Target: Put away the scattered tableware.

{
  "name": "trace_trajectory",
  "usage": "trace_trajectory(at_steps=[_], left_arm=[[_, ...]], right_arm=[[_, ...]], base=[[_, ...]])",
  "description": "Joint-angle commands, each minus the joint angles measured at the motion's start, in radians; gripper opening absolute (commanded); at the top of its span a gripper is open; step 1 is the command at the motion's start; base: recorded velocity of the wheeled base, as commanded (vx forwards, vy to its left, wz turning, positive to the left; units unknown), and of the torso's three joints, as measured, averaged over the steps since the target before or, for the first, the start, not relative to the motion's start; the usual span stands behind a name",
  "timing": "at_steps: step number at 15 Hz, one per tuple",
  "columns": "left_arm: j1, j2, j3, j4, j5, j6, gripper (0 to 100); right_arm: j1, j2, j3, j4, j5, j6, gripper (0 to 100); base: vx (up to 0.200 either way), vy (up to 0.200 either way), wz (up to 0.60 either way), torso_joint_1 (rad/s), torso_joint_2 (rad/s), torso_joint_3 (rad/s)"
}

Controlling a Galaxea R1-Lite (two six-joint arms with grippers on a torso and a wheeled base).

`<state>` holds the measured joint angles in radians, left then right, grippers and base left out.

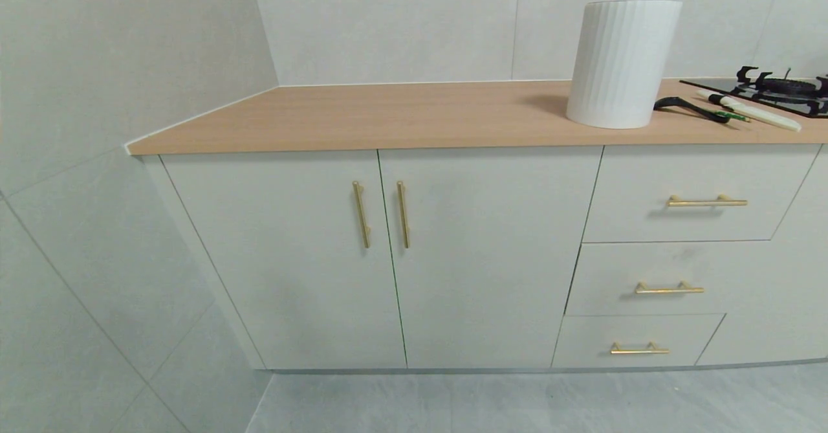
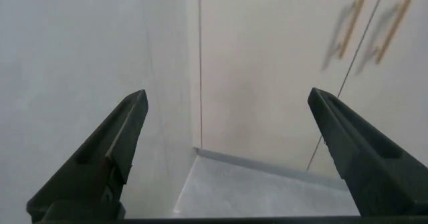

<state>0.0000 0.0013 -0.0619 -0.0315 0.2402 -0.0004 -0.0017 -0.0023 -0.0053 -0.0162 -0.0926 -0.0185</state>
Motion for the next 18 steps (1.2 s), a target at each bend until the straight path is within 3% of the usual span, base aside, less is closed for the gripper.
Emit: trace_trajectory(at_steps=[1, 4, 5, 7, 8, 9, 10, 11, 18], left_arm=[[0.000, 0.000, 0.062, -0.008, -0.067, -0.003, 100], [0.000, 0.000, 0.062, -0.001, -0.127, -0.007, 100], [0.000, 0.000, 0.062, 0.018, -0.180, -0.010, 100], [0.000, 0.000, 0.062, 0.024, -0.191, 0.002, 100], [0.000, 0.000, 0.062, 0.028, -0.202, 0.028, 100], [0.000, 0.000, 0.062, 0.030, -0.202, 0.028, 100], [0.000, 0.000, 0.062, 0.028, -0.202, -0.003, 100], [0.000, 0.000, 0.062, 0.027, -0.202, -0.009, 100], [0.000, 0.000, 0.062, 0.028, -0.202, -0.007, 100]], right_arm=[[0.000, 0.002, -0.001, 0.042, 0.037, 0.008, 100], [0.000, 0.002, 0.001, 0.032, 0.047, 0.008, 100], [-0.001, 0.002, 0.001, 0.032, 0.047, 0.009, 100], [-0.001, 0.002, 0.002, 0.032, 0.045, 0.011, 100], [-0.001, 0.002, 0.002, 0.032, 0.045, 0.012, 100], [-0.001, 0.002, 0.002, 0.032, 0.045, 0.012, 100], [0.000, 0.002, 0.002, 0.032, 0.045, 0.012, 100], [0.000, 0.002, 0.002, 0.032, 0.045, 0.014, 100], [0.000, 0.002, 0.002, 0.032, 0.043, 0.019, 100]], base=[[0.000, 0.000, 0.00, 0.000, 0.00, 0.000], [0.000, 0.000, 0.00, 0.000, 0.00, 0.000], [0.000, 0.000, 0.00, 0.000, 0.00, 0.000], [0.000, 0.000, 0.00, 0.000, 0.00, 0.000], [0.000, 0.000, 0.00, 0.000, 0.00, 0.000], [0.000, 0.000, 0.00, 0.000, 0.00, 0.000], [0.000, 0.000, 0.00, 0.000, 0.00, 0.000], [0.000, 0.000, 0.00, 0.000, 0.00, 0.000], [0.000, 0.000, 0.00, 0.000, 0.00, 0.000]])
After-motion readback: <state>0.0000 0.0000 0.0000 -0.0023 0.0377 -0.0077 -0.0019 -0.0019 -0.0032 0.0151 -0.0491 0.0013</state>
